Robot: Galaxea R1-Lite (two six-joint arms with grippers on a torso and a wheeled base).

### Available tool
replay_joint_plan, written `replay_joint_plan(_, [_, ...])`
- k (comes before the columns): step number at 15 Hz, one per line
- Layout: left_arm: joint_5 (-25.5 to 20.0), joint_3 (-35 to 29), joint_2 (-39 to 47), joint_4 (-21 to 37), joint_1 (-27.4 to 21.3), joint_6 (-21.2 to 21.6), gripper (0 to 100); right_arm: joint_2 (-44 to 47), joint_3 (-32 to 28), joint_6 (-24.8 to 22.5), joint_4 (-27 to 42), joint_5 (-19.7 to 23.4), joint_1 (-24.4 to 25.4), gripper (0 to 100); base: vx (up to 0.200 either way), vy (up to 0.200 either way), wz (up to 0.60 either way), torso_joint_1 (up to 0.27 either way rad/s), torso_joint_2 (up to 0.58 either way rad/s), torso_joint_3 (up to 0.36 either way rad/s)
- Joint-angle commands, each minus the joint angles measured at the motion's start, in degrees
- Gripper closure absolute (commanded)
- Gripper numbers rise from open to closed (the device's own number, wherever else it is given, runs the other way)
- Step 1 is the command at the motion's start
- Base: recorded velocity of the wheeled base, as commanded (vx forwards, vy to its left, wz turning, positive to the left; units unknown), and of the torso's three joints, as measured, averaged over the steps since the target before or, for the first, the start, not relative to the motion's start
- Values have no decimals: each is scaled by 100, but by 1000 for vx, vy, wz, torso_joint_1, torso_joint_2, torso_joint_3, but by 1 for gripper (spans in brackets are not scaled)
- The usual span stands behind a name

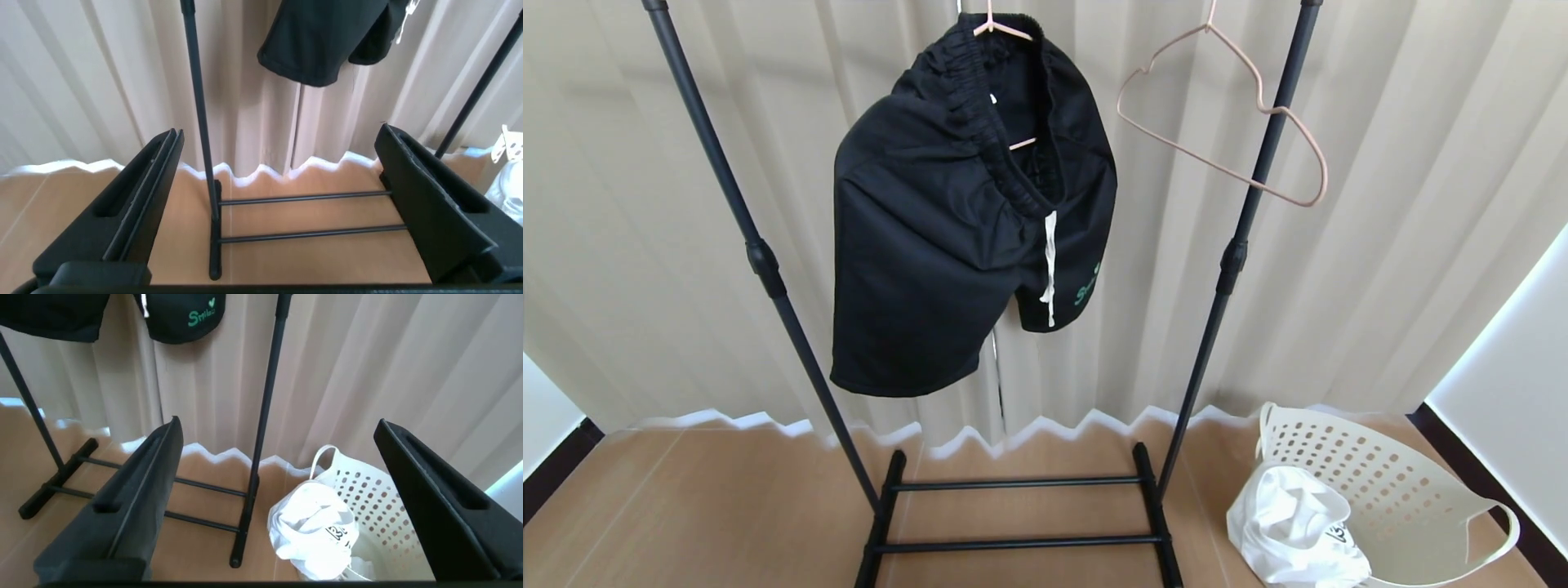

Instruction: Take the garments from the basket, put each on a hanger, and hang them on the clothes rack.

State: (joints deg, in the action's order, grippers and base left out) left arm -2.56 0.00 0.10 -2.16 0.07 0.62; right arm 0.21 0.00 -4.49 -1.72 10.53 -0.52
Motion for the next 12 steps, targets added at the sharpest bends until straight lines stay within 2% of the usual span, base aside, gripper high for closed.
replay_joint_plan(1, [1,0,-1,-4,1,-1,0,6,0,-8,-4,1,0,0,0,0,0,-90,461,388])
replay_joint_plan(8, [1,0,8,-4,1,-1,0,6,0,0,-4,1,0,0,0,0,0,-35,441,409])
replay_joint_plan(11, [1,0,-1,-4,1,-1,0,6,0,-8,-4,-7,0,0,0,0,0,7,191,194])
replay_joint_plan(12, [1,0,8,-4,1,-1,0,6,0,-8,-4,-7,0,0,0,0,-600,2,51,56])
